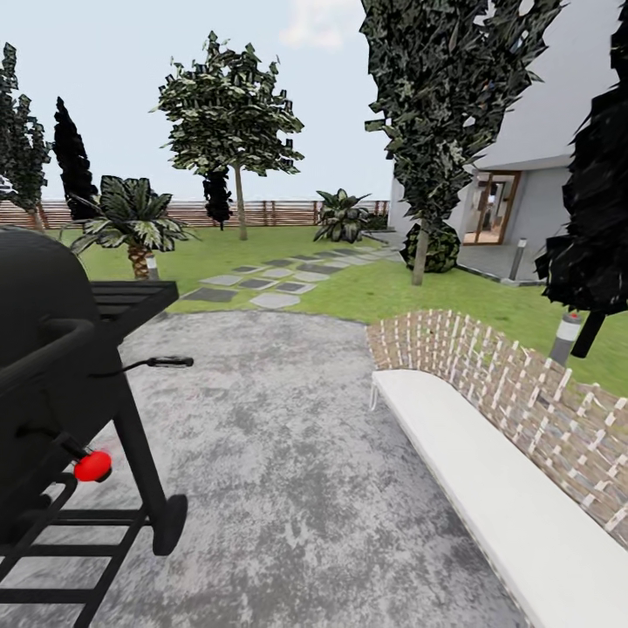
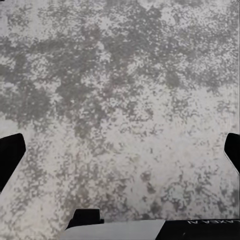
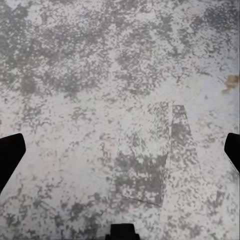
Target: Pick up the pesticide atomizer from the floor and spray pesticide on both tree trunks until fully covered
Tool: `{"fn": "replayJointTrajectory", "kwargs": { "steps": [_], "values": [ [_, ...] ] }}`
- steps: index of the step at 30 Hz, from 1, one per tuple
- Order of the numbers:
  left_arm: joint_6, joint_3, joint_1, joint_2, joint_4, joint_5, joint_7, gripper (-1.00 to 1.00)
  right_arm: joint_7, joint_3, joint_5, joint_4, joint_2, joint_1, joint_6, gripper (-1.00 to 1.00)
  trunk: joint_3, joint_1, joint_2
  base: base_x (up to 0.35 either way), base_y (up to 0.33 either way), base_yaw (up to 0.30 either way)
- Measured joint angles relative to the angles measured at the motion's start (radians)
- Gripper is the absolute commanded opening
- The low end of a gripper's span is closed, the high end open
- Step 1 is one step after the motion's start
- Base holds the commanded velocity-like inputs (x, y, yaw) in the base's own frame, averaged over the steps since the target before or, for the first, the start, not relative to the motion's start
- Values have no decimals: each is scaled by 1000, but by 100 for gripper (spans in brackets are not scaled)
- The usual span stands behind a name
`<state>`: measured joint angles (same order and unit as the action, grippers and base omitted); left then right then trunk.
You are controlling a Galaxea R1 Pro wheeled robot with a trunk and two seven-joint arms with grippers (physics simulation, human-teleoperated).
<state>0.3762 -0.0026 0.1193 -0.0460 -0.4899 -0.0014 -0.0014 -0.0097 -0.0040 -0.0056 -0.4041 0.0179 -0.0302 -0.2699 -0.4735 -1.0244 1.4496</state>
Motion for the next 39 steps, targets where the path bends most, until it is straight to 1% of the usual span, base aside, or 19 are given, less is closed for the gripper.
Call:
{"fn": "replayJointTrajectory", "kwargs": {
  "steps": [10, 13, 18, 39],
  "values": [
    [1, -1, 0, 0, 27, 0, 0, 100, 0, 0, 0, 5, -1, 0, 0, 100, 0, 0, 0, 342, -84, 2],
    [1, -2, 0, 0, 29, 0, 0, 100, 0, 1, 1, 33, 0, 0, -1, 100, 0, 0, 0, 348, -16, 0],
    [1, -2, 0, 0, 30, 0, 0, 100, 0, 1, 1, 51, -1, -1, -1, 100, 0, 0, 0, 349, -5, 79],
    [1, -2, 0, 0, 31, 0, 0, 100, 0, 1, 1, 55, -1, -1, -2, 100, 0, 0, 0, 350, -3, 61]
  ]
}}
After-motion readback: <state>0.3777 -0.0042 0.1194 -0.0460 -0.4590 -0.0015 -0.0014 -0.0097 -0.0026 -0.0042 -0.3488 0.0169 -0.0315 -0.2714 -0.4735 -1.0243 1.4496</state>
